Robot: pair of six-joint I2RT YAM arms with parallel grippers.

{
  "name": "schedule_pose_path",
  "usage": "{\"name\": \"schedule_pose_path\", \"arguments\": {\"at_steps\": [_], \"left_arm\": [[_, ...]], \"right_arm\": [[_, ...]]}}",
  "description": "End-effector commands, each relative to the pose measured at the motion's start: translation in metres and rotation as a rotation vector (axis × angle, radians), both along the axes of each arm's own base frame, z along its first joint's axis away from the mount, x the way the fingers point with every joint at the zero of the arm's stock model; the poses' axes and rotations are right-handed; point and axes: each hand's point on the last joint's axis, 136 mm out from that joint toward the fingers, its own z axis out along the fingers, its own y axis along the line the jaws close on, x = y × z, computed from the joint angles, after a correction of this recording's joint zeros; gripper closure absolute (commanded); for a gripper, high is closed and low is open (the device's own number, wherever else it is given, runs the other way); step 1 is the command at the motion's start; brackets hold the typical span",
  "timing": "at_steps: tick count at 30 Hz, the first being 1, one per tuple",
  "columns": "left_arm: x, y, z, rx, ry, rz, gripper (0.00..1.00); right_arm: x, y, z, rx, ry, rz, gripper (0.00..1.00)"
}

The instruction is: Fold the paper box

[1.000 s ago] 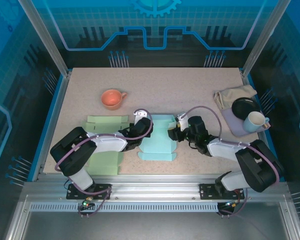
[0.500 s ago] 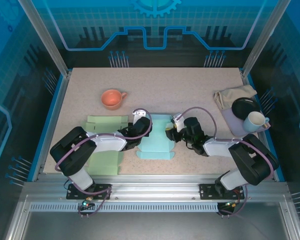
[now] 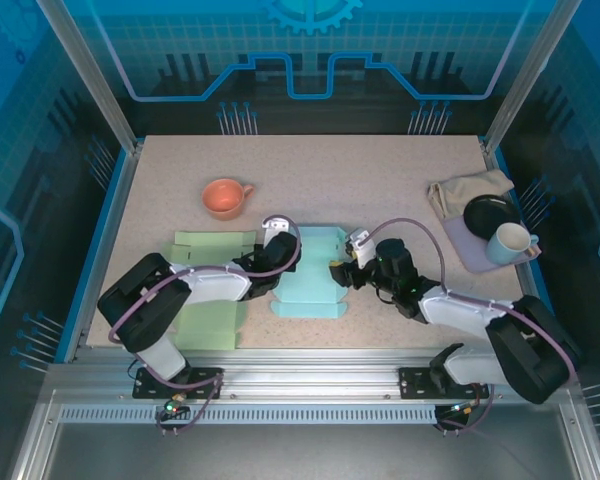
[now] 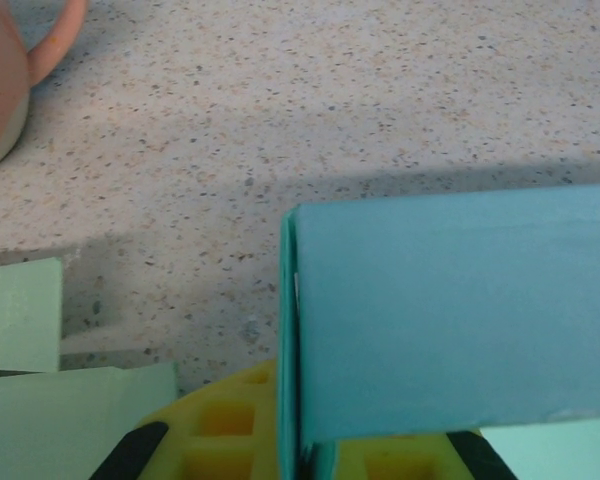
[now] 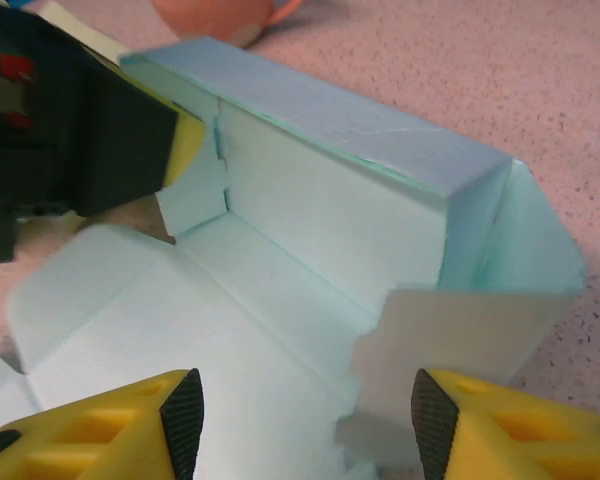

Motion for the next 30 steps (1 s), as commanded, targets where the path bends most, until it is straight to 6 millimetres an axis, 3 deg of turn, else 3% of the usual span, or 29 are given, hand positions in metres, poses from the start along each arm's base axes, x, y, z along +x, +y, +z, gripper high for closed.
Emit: {"name": "schedule_pose_path", "arguments": {"at_steps": [1,4,6,9,17,25,30], "left_arm": [[-0.006,0.009,0.002,0.018,0.000,-0.034,0.93],[-0.009,0.007,0.008,0.011,-0.030,-0.078,0.93],[-0.010,0.005,0.011,0.008,-0.044,-0.102,0.93],[-0.011,0.004,0.013,0.006,-0.057,-0.125,0.93],[-0.013,-0.004,0.015,-0.035,-0.067,-0.165,0.93],[-0.013,-0.009,0.010,-0.041,-0.058,-0.189,0.93],[-0.014,-0.014,0.010,-0.069,-0.053,-0.207,0.93]], "right_arm": [[-0.004,-0.017,-0.012,-0.043,0.070,-0.095,0.36],[0.005,-0.038,-0.018,-0.077,0.076,-0.198,0.36],[0.007,-0.039,-0.020,-0.067,0.083,-0.202,0.37],[0.007,-0.029,-0.024,-0.062,0.090,-0.147,0.38],[-0.008,0.025,-0.033,-0.070,0.088,0.091,0.46],[-0.019,0.046,-0.024,-0.043,0.057,0.200,0.53],[-0.007,0.041,-0.024,-0.079,0.052,0.125,0.55]]}}
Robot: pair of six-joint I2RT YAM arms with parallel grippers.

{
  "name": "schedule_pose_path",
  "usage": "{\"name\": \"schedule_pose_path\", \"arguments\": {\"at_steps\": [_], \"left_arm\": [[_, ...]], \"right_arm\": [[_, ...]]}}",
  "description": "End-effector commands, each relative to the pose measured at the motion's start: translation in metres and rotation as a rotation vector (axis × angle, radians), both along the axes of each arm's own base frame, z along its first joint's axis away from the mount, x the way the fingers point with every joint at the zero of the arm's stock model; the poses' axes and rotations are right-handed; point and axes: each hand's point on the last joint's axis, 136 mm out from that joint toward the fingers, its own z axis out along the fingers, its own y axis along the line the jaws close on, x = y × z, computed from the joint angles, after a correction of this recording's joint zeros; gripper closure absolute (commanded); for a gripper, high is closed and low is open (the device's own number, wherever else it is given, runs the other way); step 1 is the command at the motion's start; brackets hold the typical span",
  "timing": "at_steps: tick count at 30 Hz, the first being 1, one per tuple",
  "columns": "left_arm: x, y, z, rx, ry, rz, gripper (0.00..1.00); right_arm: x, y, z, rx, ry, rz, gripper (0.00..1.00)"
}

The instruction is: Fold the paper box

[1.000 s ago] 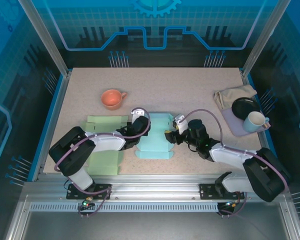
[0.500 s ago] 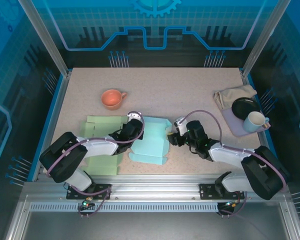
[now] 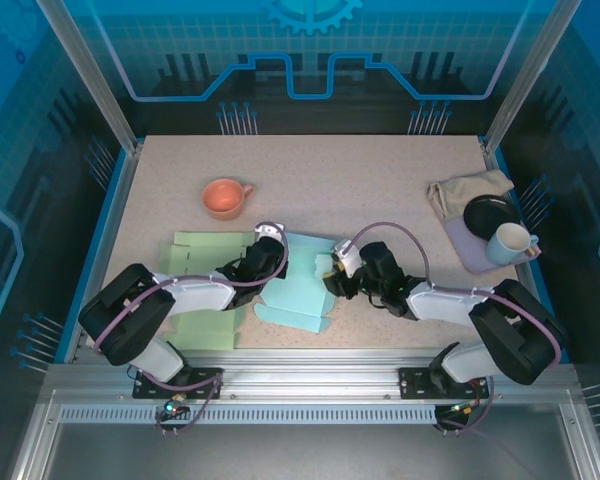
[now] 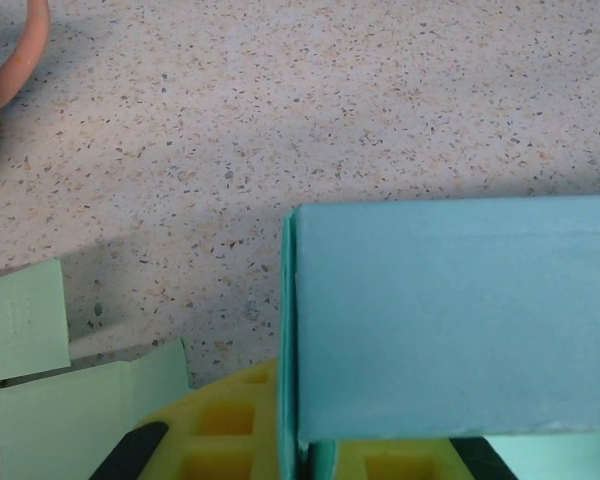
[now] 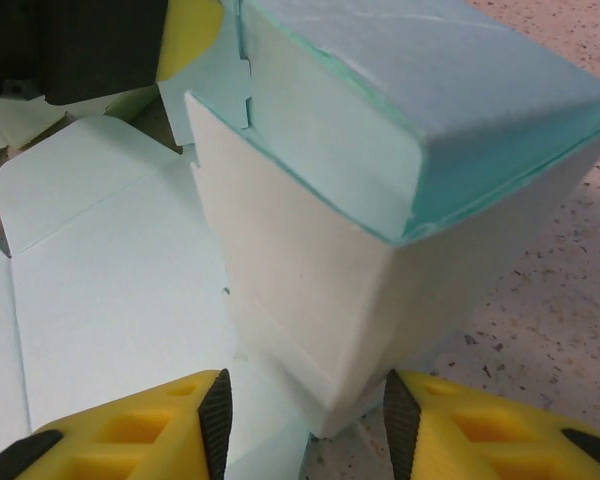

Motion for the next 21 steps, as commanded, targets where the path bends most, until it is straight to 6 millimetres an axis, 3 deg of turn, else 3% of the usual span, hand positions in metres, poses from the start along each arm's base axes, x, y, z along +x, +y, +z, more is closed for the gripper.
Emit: {"name": "schedule_pose_path", "arguments": {"at_steps": [1,12,17,21], "left_arm": [[-0.001,-0.014,0.006,-0.059,-0.009,-0.058,0.93],[-0.008,-0.018,-0.011,-0.062,0.035,-0.078,0.93],[-0.009,-0.019,-0.015,-0.062,0.049,-0.074,0.93],[-0.007,-0.012,-0.015,-0.054,0.064,0.002,0.93]], "right_arm": [[0.014,0.013,0.020,0.019,-0.067,-0.012,0.52],[0.053,-0.007,0.020,-0.066,-0.137,-0.215,0.56],[0.062,-0.007,0.014,-0.083,-0.132,-0.249,0.65],[0.070,-0.020,0.008,-0.115,-0.137,-0.346,0.75]]}}
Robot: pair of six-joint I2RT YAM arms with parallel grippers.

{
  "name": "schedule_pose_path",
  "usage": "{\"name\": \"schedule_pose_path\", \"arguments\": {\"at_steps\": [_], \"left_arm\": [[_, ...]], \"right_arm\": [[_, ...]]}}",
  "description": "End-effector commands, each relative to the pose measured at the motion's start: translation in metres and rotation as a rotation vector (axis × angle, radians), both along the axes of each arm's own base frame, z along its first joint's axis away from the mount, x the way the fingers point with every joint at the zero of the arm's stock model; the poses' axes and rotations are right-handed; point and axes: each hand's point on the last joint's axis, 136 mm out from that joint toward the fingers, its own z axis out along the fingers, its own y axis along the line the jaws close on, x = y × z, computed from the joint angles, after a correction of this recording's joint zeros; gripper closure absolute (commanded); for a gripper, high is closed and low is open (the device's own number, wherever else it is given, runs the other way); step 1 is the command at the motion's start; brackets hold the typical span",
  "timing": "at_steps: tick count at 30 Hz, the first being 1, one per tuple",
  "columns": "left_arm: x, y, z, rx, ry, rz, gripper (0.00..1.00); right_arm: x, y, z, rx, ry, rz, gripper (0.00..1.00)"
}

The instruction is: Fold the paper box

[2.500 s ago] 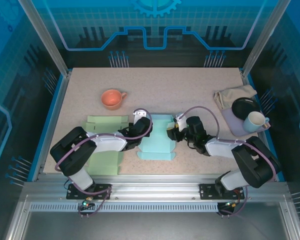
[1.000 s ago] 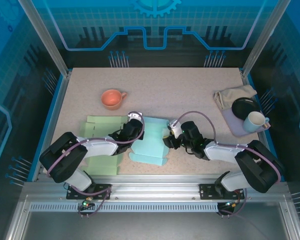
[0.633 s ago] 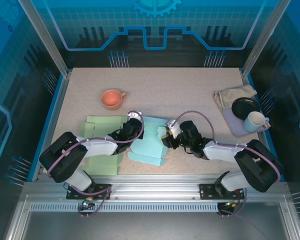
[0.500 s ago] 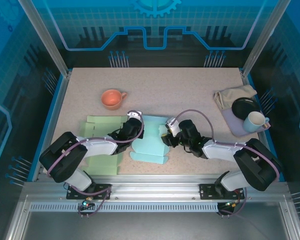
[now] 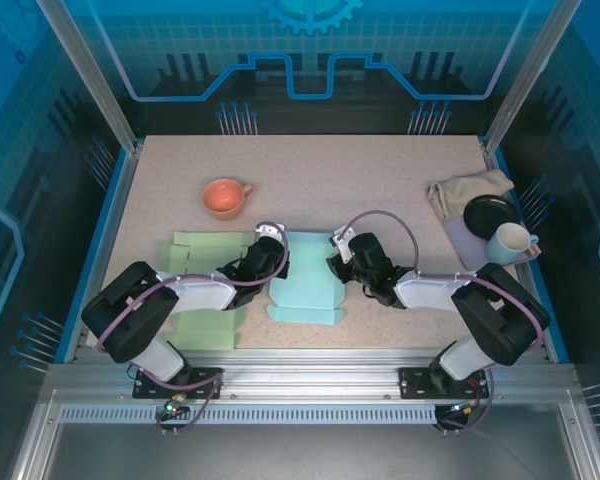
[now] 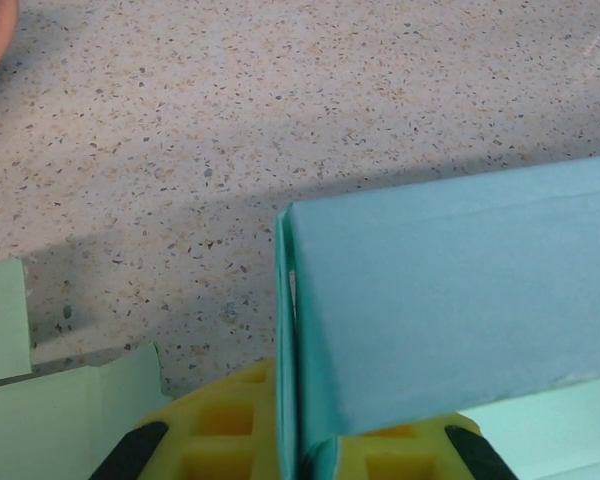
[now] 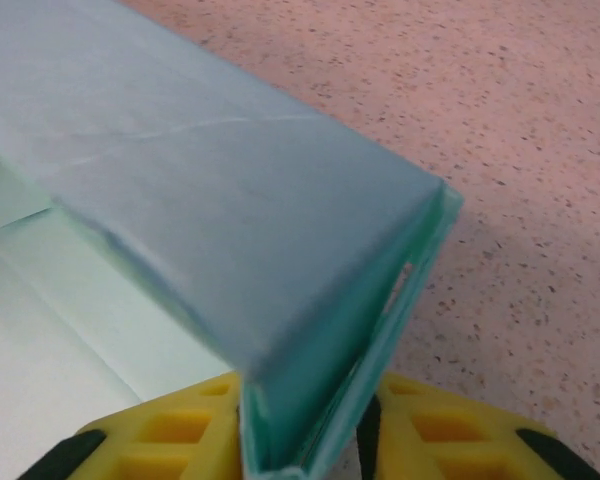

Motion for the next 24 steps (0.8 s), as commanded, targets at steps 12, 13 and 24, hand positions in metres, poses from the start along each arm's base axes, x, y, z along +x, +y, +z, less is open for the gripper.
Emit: {"name": "schedule_pose_path", "arguments": {"at_steps": [12,13,24], "left_arm": [[-0.008,0.050,-0.001,0.161,0.052,0.360,0.93],[-0.009,0.050,0.001,0.165,0.046,0.366,0.93],[-0.008,0.035,0.009,0.149,0.041,0.360,0.93]], "right_arm": [[0.022,-0.106,-0.001,-0.325,-0.104,-0.668,0.77],[0.022,-0.109,0.000,-0.332,-0.111,-0.689,0.77],[0.032,-0.044,-0.013,-0.234,-0.113,-0.434,0.67]]}}
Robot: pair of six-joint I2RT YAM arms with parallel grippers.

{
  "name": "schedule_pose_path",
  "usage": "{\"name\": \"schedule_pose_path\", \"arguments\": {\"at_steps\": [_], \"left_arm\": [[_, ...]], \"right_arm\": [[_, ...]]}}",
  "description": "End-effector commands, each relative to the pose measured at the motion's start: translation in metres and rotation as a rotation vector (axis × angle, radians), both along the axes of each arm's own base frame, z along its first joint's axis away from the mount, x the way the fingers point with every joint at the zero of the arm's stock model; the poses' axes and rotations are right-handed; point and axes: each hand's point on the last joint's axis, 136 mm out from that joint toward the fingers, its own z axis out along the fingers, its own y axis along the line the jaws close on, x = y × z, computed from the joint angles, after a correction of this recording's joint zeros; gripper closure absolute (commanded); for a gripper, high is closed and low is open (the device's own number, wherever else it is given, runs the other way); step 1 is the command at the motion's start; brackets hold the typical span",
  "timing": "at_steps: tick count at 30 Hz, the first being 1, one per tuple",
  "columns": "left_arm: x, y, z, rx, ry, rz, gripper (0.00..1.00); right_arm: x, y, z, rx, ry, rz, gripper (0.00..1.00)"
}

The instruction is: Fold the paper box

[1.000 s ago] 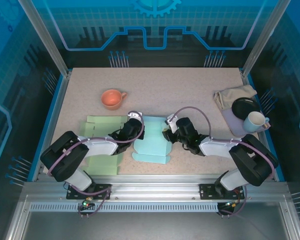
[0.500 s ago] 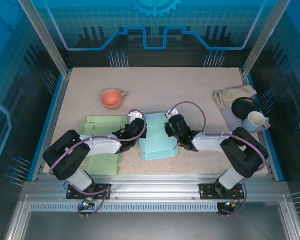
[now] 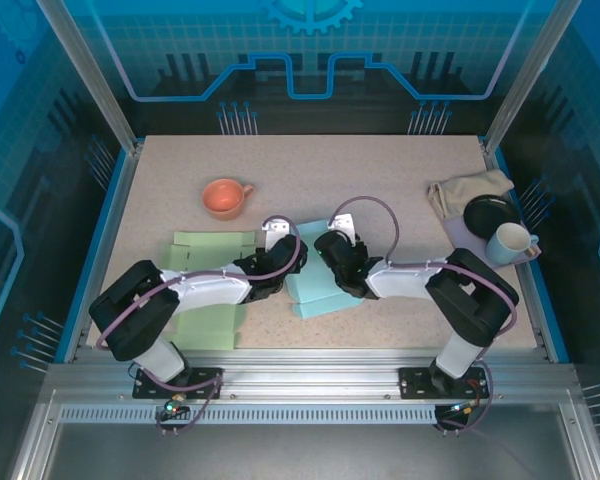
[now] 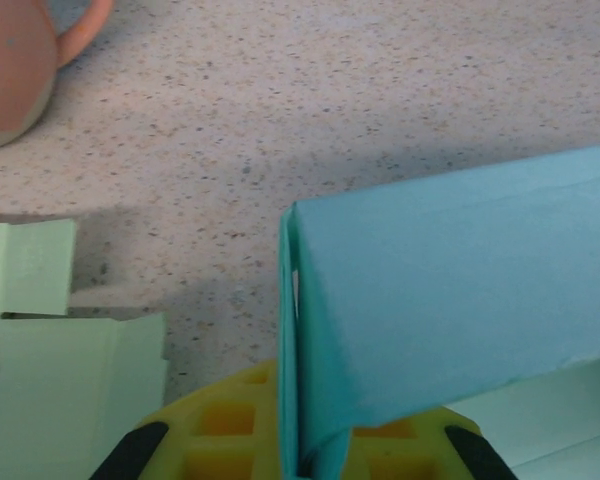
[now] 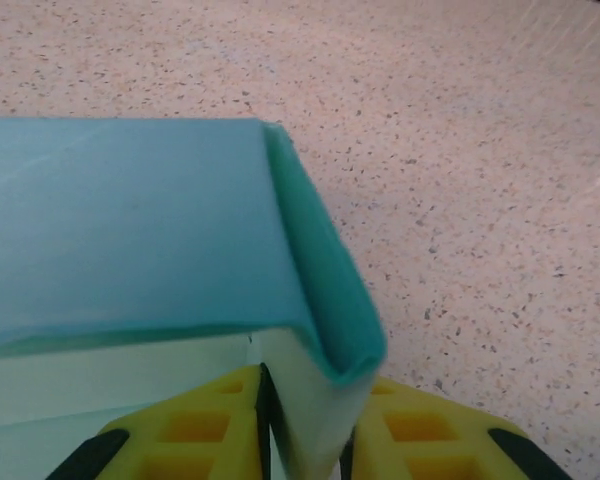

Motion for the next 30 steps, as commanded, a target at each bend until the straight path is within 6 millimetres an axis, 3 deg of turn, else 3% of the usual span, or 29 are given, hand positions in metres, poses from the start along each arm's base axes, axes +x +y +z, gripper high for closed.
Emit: {"name": "schedule_pose_path", "arguments": {"at_steps": [1,6,9,14,19,25,30], "left_arm": [[-0.005,0.034,-0.008,0.115,0.015,0.112,0.93],[-0.005,0.024,-0.010,0.074,0.030,0.076,0.93],[-0.006,0.023,-0.013,0.076,0.036,0.077,0.93],[-0.006,0.023,-0.018,0.089,0.047,0.077,0.93],[-0.005,0.025,-0.021,0.103,0.049,0.088,0.93],[-0.005,0.031,-0.027,0.148,0.062,0.117,0.93],[-0.003,0.031,-0.027,0.154,0.061,0.123,0.93]], "right_arm": [[-0.002,-0.011,-0.031,-0.006,0.056,0.086,0.63],[-0.005,0.027,-0.053,0.118,0.144,0.283,0.62],[-0.003,0.027,-0.060,0.137,0.156,0.261,0.64],[0.001,0.008,-0.062,0.112,0.132,0.151,0.76],[-0.001,-0.016,-0.056,0.135,0.094,0.011,0.68],[-0.010,-0.065,-0.047,0.028,0.080,-0.251,0.85],[-0.016,-0.087,-0.044,-0.028,0.060,-0.350,0.84]]}}
